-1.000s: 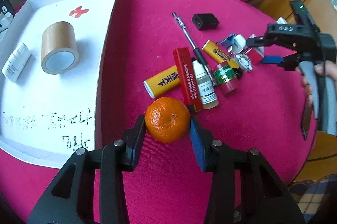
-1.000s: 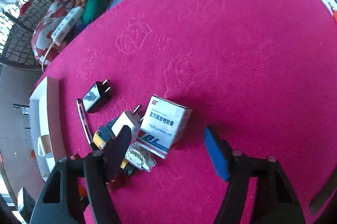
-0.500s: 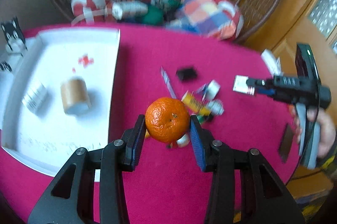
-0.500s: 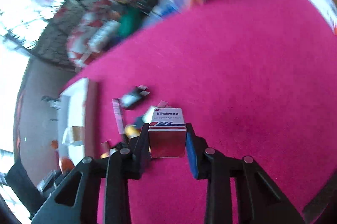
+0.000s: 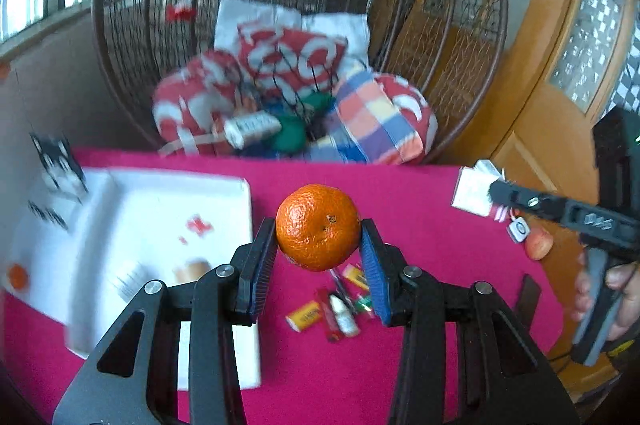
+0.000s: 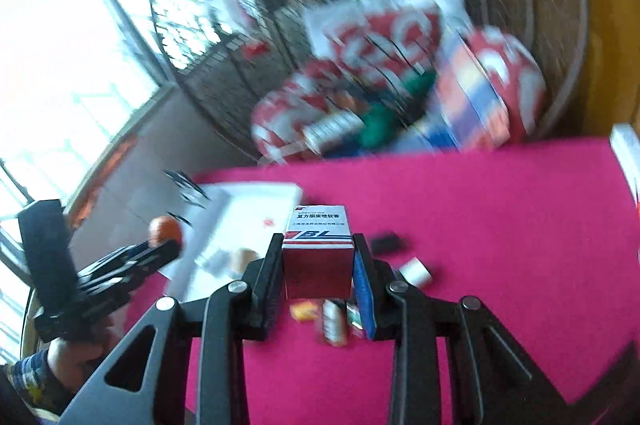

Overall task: Organize rigid objects
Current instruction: 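Carry the tangerine and red-and-white box over the tray and release both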

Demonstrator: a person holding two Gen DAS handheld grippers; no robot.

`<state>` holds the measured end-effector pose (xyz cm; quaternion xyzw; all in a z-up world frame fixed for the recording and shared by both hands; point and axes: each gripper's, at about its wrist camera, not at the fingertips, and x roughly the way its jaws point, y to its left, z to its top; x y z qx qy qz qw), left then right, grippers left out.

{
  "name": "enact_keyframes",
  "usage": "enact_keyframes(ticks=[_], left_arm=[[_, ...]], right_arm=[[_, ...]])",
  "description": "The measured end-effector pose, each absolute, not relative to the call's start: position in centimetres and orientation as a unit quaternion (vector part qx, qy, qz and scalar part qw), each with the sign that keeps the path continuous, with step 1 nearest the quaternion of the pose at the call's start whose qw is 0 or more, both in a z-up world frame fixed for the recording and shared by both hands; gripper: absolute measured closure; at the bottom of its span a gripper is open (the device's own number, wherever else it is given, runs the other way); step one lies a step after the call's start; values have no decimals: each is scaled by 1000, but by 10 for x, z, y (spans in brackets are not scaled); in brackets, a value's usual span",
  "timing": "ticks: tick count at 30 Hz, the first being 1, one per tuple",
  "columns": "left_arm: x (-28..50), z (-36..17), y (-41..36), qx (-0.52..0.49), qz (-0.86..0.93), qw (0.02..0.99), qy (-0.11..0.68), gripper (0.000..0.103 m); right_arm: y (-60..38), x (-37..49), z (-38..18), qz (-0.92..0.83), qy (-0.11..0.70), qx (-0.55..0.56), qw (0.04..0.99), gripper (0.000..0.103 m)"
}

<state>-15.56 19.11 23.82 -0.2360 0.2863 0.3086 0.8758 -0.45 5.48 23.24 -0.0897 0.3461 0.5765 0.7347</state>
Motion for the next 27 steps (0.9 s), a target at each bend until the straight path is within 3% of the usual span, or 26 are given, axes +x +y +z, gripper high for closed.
enact_keyframes(ticks=[9,27], left_arm=[[-200,286,225,-189,353,876,271,62],[-270,282,257,-197,397,860,252,62]], right_arm=[[97,-83,284,642,246,-94,720,72],[142,-140,277,676,241,-119,686,72]])
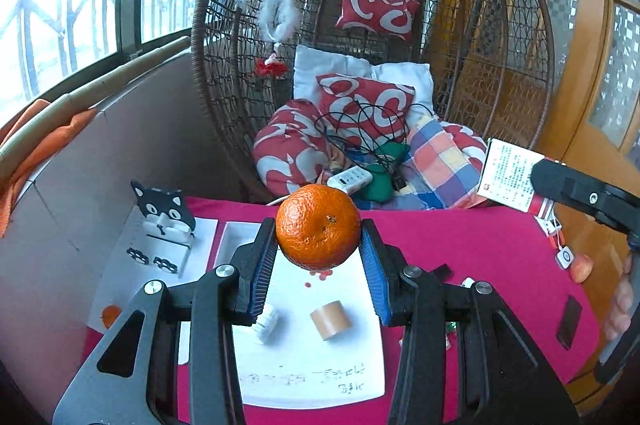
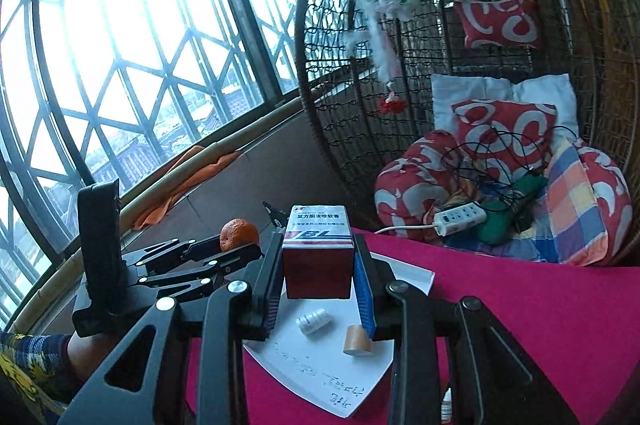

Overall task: Organize rigid objects
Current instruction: 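Carry the tangerine and red-and-white box over the tray and release both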

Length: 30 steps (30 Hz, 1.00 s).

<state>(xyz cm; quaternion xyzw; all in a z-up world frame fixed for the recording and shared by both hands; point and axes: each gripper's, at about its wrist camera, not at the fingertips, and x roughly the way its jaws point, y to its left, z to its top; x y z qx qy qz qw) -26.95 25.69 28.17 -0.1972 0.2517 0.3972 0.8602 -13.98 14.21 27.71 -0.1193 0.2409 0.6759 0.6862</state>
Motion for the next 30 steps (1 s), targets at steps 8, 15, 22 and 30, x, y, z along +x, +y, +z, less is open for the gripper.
enact_keyframes(ticks=[8,15,22,30], left_arm=[[-285,270,268,-202,404,852,264,62],[-296,216,288,-251,374,840,302,62],[-296,128,313,-329,343,800,366,62],[-283,90,324,-349,326,782,401,62]], right_arm=[[168,-147,256,671,267,-134,679,72],[196,-142,205,649,324,-169,668,72],[215,-155,128,622,399,-238,630,72],[231,-180,52,586,434,-336,596,72]])
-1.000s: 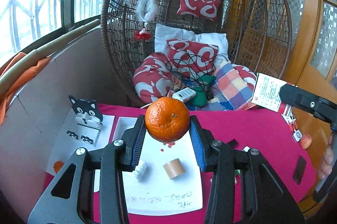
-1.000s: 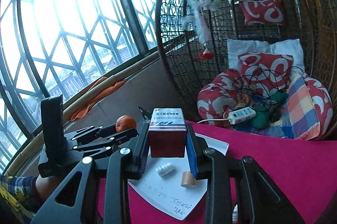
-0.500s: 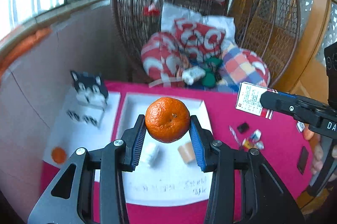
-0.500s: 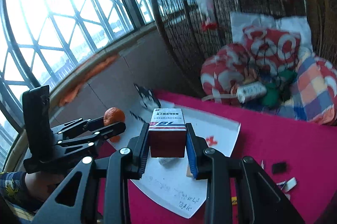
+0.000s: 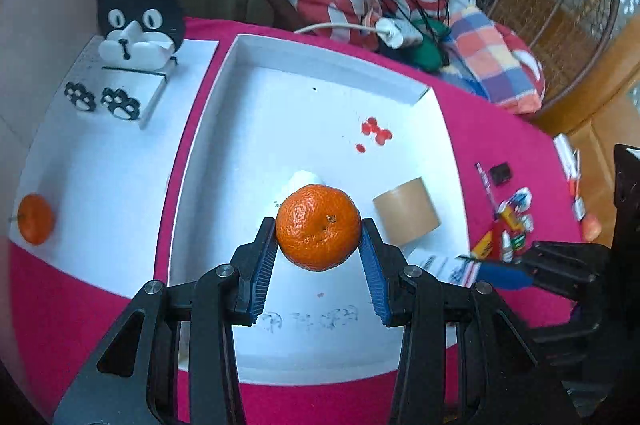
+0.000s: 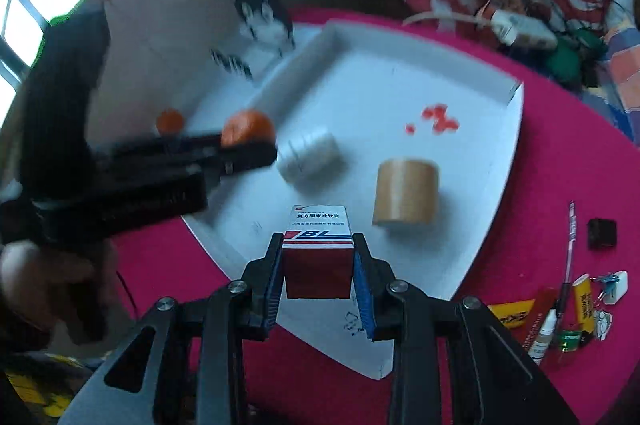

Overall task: Organize rigid objects
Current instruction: 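Carry the tangerine and red-and-white box over the tray and release both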

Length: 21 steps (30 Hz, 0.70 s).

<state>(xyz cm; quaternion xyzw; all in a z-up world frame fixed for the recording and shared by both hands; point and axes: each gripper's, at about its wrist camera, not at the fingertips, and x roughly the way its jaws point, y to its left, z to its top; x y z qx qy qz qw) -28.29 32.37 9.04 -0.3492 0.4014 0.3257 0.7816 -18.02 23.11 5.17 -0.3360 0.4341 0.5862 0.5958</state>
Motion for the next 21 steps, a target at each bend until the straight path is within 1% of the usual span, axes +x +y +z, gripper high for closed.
enact_keyframes(ticks=[4,7,12,13,14,15,16,17,18,20,21], left_arm=[[-275,83,331,-355,326,777,405,62],[-271,78,335,-348,336,772,413,62],[-269,72,344,-349,355,758,421,62],[-270,72,343,-349,358,758,420,62],[-269,72,343,-348,359,758,419,62],[-268,73,342,-344,362,758,419,60],[-267,73,341,-341,365,759,418,58],[-266,74,339,-336,368,760,416,47],[-265,76,339,-331,372,762,413,26],[-265,83,334,-312,387,772,397,6],[-265,87,332,-302,393,776,390,0]], right_arm=[[241,-184,42,576,426,-352,602,72],[247,-190,43,573,385,-373,620,71],[251,-191,45,560,350,-390,641,69],[252,-190,46,559,342,-391,646,62],[250,-190,47,558,338,-390,650,50],[249,-189,49,556,336,-387,654,43],[247,-187,51,554,334,-383,659,33],[245,-186,53,554,333,-380,662,26],[243,-186,56,555,331,-376,664,24],[241,-185,61,557,324,-372,668,22],[238,-184,65,558,319,-368,672,20]])
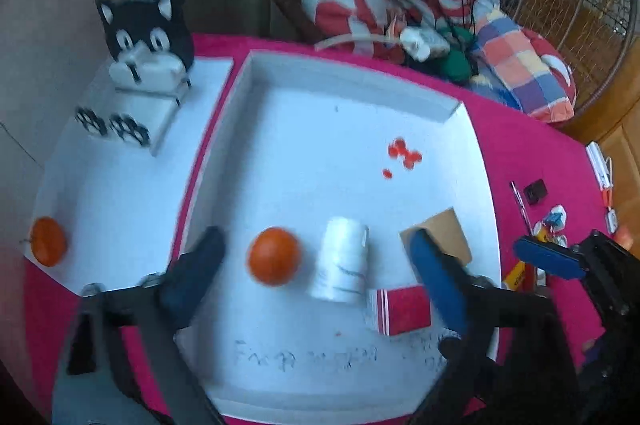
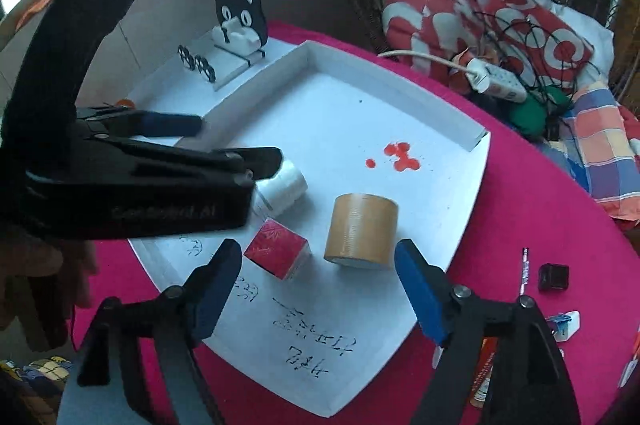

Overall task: Organize rigid objects
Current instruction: 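Carry the tangerine and red-and-white box over the tray and release both, then return the left tool to the cluster and grasp the red lighter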

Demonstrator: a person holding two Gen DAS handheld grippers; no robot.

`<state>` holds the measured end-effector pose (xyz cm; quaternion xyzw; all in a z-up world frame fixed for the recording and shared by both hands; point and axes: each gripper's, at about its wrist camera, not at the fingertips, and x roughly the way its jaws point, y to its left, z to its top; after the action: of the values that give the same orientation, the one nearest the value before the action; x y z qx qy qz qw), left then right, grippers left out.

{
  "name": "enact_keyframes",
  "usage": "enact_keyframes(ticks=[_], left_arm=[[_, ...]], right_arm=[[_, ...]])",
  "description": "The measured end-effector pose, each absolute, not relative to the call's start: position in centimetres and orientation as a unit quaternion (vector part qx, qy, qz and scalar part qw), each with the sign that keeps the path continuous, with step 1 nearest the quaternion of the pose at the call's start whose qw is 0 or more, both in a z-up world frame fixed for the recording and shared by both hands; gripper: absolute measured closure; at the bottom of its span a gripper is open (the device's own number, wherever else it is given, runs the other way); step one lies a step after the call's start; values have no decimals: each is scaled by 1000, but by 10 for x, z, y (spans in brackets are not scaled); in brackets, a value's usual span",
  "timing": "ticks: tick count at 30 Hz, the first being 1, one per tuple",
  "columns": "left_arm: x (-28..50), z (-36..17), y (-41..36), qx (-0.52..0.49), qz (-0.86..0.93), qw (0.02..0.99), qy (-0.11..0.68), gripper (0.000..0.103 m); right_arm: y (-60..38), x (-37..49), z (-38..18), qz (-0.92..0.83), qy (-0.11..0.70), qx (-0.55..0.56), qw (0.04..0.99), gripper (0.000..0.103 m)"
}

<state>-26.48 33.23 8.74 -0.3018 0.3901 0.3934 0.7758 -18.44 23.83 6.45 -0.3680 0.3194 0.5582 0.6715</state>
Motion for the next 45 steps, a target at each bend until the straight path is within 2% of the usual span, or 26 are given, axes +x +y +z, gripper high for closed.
enact_keyframes(ticks=[4,18,24,32,41,45], left_arm=[[-263,98,332,-285,402,785,376,0],[-247,122,314,-299,408,794,337,0],[-217,127,286,-295,365,812,346,0],[-151,106,236,-286,276,820,411,0],[-76,69,187,-260,220,800,495,1],[-58,56,186,-233,255,776,528,7]], right_arm=[[231,-180,73,553,310,-360,684,0],[186,-137,98,515,323,-313,729,0],[139,-76,111,460,359,-246,774,0],[47,1,106,355,418,-171,819,0],[-23,32,99,306,447,-159,825,0],[-44,44,100,301,449,-157,826,0]])
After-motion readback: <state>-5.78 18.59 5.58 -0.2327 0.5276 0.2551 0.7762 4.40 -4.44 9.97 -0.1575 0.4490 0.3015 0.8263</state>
